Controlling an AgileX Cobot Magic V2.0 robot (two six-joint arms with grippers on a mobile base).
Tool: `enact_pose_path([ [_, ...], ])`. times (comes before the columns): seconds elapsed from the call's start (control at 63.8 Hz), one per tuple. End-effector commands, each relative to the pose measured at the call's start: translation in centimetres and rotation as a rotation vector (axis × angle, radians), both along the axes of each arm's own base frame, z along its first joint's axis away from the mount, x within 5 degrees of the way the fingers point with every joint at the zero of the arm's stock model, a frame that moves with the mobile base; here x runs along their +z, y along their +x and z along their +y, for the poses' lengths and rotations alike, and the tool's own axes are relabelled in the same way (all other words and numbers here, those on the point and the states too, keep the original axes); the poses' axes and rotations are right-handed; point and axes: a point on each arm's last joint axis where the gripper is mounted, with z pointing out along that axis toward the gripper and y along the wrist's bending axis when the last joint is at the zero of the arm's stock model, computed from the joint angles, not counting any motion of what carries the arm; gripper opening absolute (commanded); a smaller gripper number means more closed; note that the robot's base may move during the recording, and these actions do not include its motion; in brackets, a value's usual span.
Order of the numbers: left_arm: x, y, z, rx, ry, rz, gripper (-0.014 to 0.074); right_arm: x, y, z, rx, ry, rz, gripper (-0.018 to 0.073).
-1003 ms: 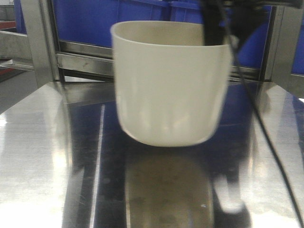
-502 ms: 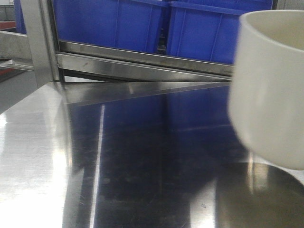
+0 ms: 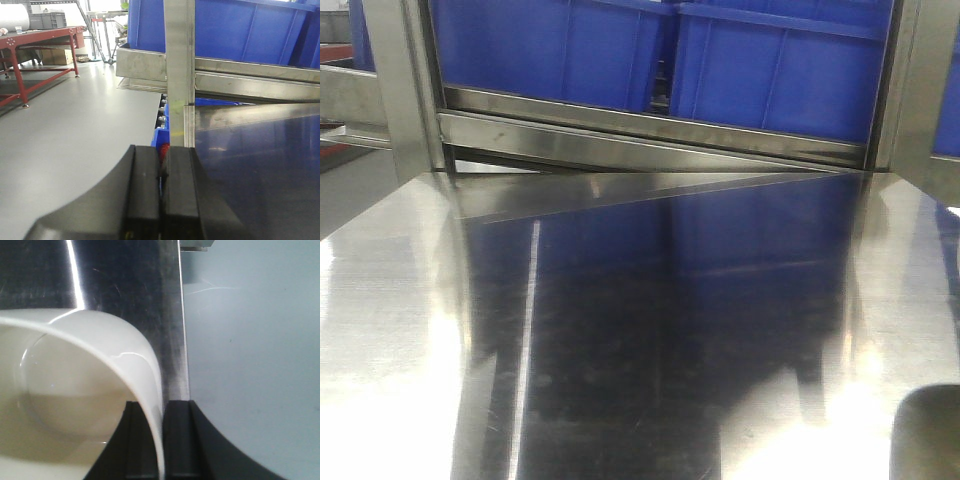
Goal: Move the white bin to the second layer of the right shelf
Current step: 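Lift the white bin off the table with the right gripper, then turn the base away from the table holding the bin in the right gripper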
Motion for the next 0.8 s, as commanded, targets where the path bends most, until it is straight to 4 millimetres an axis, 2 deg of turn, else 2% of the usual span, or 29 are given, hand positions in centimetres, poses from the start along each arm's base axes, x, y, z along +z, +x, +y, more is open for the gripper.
enact_pose_path([
  [0.0, -0.4, 0.0, 0.0, 0.002, -0.010, -0.060, 0.0085, 1.3, -0.5, 0.1, 0.004, 0.004, -0.122, 0.0057],
  [0.251, -0.4, 0.0, 0.0, 0.002, -0.010, -0.060, 0.0085, 2.0, -2.6, 0.2, 0.005, 0.000, -0.200, 0.0057],
  [0.784, -0.4, 0.0, 0.0, 0.002, -0.010, -0.060, 0.0085, 2.0, -2.8, 0.2, 0.005, 0.001, -0.198, 0.0057],
])
